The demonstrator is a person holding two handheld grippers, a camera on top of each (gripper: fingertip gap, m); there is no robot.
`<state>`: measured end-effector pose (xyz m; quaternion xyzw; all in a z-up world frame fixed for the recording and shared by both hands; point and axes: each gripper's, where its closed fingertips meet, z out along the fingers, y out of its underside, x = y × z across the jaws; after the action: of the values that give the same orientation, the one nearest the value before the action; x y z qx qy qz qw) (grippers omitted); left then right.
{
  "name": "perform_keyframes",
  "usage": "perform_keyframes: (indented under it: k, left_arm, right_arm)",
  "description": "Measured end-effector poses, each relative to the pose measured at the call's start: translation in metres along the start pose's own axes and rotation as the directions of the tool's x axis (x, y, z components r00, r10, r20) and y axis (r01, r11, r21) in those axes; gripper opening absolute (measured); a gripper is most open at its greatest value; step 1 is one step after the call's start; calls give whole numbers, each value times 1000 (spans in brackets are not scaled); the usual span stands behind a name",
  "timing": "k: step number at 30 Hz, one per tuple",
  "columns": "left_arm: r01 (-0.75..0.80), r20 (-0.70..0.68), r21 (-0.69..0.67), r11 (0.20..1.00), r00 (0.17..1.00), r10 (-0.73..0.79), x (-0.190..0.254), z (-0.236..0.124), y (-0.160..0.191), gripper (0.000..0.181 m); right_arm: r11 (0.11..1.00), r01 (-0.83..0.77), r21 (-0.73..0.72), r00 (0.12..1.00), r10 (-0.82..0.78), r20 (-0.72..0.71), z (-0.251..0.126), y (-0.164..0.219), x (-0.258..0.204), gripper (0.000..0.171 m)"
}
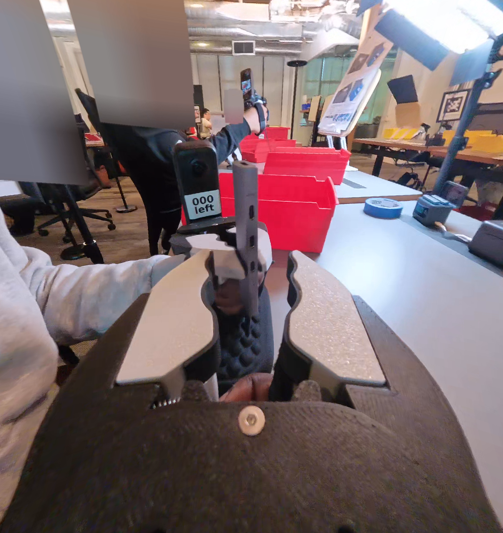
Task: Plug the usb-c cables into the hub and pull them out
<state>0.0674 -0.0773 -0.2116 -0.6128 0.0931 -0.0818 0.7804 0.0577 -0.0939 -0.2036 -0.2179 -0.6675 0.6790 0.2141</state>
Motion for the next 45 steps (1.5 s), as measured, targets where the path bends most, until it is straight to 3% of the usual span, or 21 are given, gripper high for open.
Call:
perform_keyframes:
  k: [4,8,11,14,17,20,25,28,30,33,35,38,45]
  left_arm:
    - [1,-64,-29,1000,998,-3,11,3,5,11]
    - [-25,-62,42,999,998,28,14,1,-5,20]
    - [-64,80,213,975,996,48,-5,-12,-31,32]
    - [-101,226,312,945,974,30,-26,-25,-45,40]
    - [-169,326,246,954,942,82,-37,-23,-38,55]
    - [-192,359,179,965,926,118,-41,-18,-29,60]
    - [-154,372,226,962,926,61,-46,-23,-33,60]
    - [-145,366,223,964,929,55,-46,-22,-32,60]
    - [-148,366,202,968,928,66,-46,-20,-29,60]
    - [-150,361,183,972,929,75,-45,-18,-26,59]
    - [-142,357,175,974,931,71,-45,-17,-24,59]
    - [-143,367,170,975,927,72,-47,-18,-24,58]
    - [-130,363,175,976,930,59,-47,-18,-23,58]
  right_arm:
    - [994,-10,106,998,3,62,6,-9,-11,10]
    - [992,20,122,1000,-22,13,-11,-20,-6,8]
    - [973,49,228,995,-28,-92,-45,-56,9,8]
    - [950,176,258,954,-101,-282,-90,-98,27,9]
    - [916,350,196,837,-211,-505,-141,-144,44,9]
    - [875,479,69,649,-301,-699,-201,-186,62,8]
    - [873,436,-216,357,-389,-849,-291,-205,113,8]
    - [903,266,-336,303,-410,-860,-329,-176,157,8]
    - [871,199,-449,274,-490,-828,-346,-149,181,8]
    - [723,123,-680,361,-671,-648,-351,-80,211,9]
    - [578,16,-816,454,-731,-509,-362,-21,226,9]
    - [435,-215,-875,612,-638,-468,-386,51,232,9]
    - [380,-475,-794,736,-323,-595,-390,114,227,15]
